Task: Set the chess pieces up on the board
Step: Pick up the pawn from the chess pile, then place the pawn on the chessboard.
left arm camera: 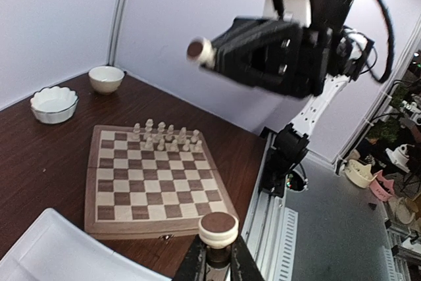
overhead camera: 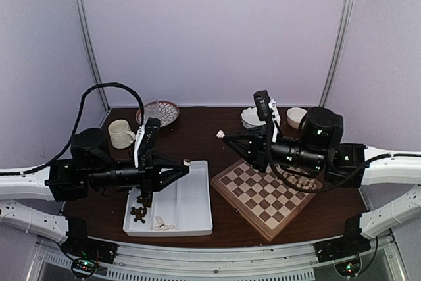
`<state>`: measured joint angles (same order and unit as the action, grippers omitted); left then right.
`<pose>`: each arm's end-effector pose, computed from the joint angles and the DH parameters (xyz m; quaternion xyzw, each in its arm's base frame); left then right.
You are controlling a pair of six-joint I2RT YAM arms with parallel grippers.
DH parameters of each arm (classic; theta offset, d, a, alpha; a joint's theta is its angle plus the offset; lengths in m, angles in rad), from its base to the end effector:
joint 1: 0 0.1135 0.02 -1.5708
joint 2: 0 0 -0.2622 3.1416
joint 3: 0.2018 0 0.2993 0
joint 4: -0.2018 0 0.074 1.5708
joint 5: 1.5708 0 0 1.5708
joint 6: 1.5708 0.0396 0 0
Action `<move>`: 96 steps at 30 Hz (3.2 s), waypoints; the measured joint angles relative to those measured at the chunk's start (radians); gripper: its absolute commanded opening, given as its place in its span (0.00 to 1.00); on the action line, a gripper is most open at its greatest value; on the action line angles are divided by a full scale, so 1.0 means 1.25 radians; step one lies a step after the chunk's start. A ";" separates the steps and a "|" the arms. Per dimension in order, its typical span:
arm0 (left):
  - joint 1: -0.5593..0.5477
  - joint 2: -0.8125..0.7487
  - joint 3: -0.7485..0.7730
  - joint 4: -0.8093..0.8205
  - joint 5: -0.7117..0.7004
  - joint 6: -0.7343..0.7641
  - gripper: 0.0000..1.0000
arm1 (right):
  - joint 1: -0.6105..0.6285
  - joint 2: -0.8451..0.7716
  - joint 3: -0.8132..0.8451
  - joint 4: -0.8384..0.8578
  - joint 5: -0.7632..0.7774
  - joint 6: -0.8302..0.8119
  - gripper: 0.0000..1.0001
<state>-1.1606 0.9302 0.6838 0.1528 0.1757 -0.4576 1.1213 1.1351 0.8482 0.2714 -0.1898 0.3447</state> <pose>0.1032 -0.2548 0.2998 0.3091 0.6712 -0.5301 0.4159 0.1325 0.2918 0.3240 -0.3301 0.6314 0.5175 0.4739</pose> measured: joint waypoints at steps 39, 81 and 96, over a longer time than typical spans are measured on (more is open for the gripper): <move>0.021 0.285 -0.021 0.023 -0.489 0.093 0.08 | -0.321 0.705 0.721 -1.307 0.192 -0.298 0.00; 0.021 0.233 -0.034 0.068 -0.509 0.141 0.08 | -0.317 0.782 0.720 -1.258 0.196 -0.314 0.26; 0.021 0.233 -0.034 0.068 -0.496 0.143 0.08 | -0.314 0.743 0.654 -1.210 0.219 -0.297 0.31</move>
<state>-1.1347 1.2213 0.6415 0.2379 -0.4442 -0.2790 0.7292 2.0644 1.6657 -1.2411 0.0841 -0.0265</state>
